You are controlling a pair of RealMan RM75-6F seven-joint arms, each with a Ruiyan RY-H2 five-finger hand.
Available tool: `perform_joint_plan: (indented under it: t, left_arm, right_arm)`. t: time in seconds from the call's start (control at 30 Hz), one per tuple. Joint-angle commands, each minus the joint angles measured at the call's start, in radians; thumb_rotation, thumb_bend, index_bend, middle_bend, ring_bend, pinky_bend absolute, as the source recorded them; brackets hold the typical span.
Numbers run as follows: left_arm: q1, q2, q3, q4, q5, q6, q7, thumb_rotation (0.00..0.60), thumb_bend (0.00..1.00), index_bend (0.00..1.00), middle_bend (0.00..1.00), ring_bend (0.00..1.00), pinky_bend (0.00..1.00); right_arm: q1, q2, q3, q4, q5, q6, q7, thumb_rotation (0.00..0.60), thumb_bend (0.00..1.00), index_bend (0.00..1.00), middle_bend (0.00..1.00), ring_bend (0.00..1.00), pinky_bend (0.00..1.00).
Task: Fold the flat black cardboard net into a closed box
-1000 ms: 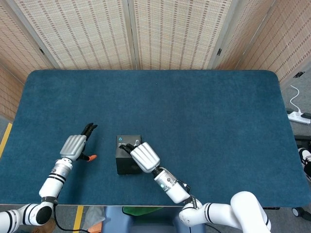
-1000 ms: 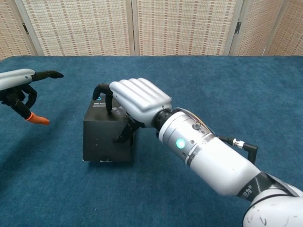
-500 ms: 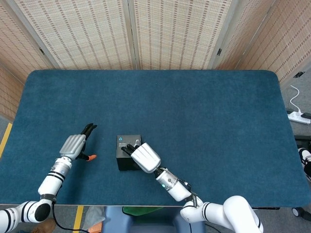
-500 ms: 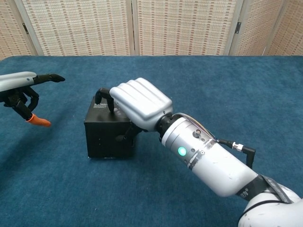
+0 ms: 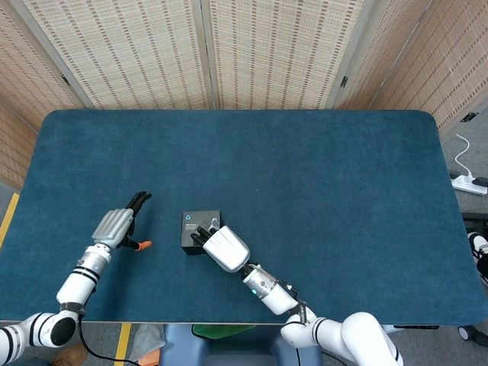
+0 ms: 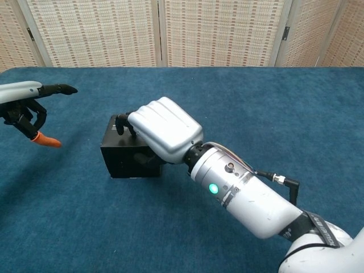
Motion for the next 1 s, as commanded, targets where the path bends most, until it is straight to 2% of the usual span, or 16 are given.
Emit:
perform_joint_plan:
  t: [0.03,0.2,0.3,0.4,0.53,0.6,0.7,0.77,0.9,1.0]
  left_arm:
    - [0.001,0.002,0.0,0.001,0.004,0.0,-0.002,0.6,0.18,0.0,0.0,0.68,0.94]
    - [0.005,0.004,0.002,0.0,0.011,0.005,0.004,0.6,0.18,0.0,0.0,0.68,0.94]
    - [0.009,0.004,0.001,0.001,0.013,0.019,0.013,0.6,0.18,0.0,0.0,0.67,0.94]
    - [0.017,0.011,-0.002,-0.002,0.013,0.041,0.027,0.6,0.18,0.0,0.0,0.64,0.91]
    - [0.029,0.014,-0.002,-0.005,0.011,0.088,0.075,0.6,0.19,0.0,0.01,0.57,0.89]
    - [0.04,0.009,0.002,-0.001,0.016,0.129,0.115,0.6,0.19,0.0,0.01,0.53,0.86]
    - [0.059,0.007,0.006,-0.003,0.013,0.183,0.166,0.6,0.19,0.0,0.02,0.49,0.75]
    - [0.078,0.006,0.012,-0.002,0.024,0.231,0.197,0.6,0.19,0.0,0.03,0.43,0.68]
    - [0.126,0.018,0.038,0.009,0.065,0.315,0.232,0.6,0.19,0.03,0.09,0.33,0.54]
    - [0.161,0.026,0.057,0.02,0.098,0.364,0.237,0.6,0.19,0.06,0.1,0.23,0.41]
  right_arm:
    - [0.0,0.0,0.003,-0.001,-0.003,0.004,0.006,0.6,0.54,0.4,0.62,0.74,1.0]
    - [-0.004,0.01,0.012,-0.014,-0.009,0.029,0.018,0.6,0.54,0.4,0.59,0.74,1.0]
    - [-0.006,0.027,0.021,-0.038,-0.022,0.068,0.037,0.6,0.51,0.4,0.55,0.74,1.0]
    - [-0.008,0.061,0.027,-0.069,-0.048,0.127,0.04,0.6,0.5,0.35,0.48,0.72,1.0]
    - [-0.024,0.105,0.024,-0.088,-0.068,0.176,0.014,0.6,0.5,0.22,0.38,0.54,0.99]
    - [-0.042,0.138,0.025,-0.132,-0.065,0.193,0.023,0.6,0.5,0.16,0.32,0.45,0.91]
    - [-0.076,0.213,0.017,-0.221,-0.068,0.218,0.004,0.6,0.5,0.14,0.28,0.35,0.73]
    - [-0.121,0.299,0.001,-0.326,-0.057,0.224,-0.034,0.6,0.5,0.13,0.26,0.3,0.62]
    - [-0.232,0.513,-0.043,-0.594,-0.004,0.223,-0.124,0.6,0.5,0.13,0.25,0.24,0.51]
    - [-0.311,0.65,-0.077,-0.735,0.035,0.241,-0.182,0.6,0.5,0.13,0.26,0.23,0.47]
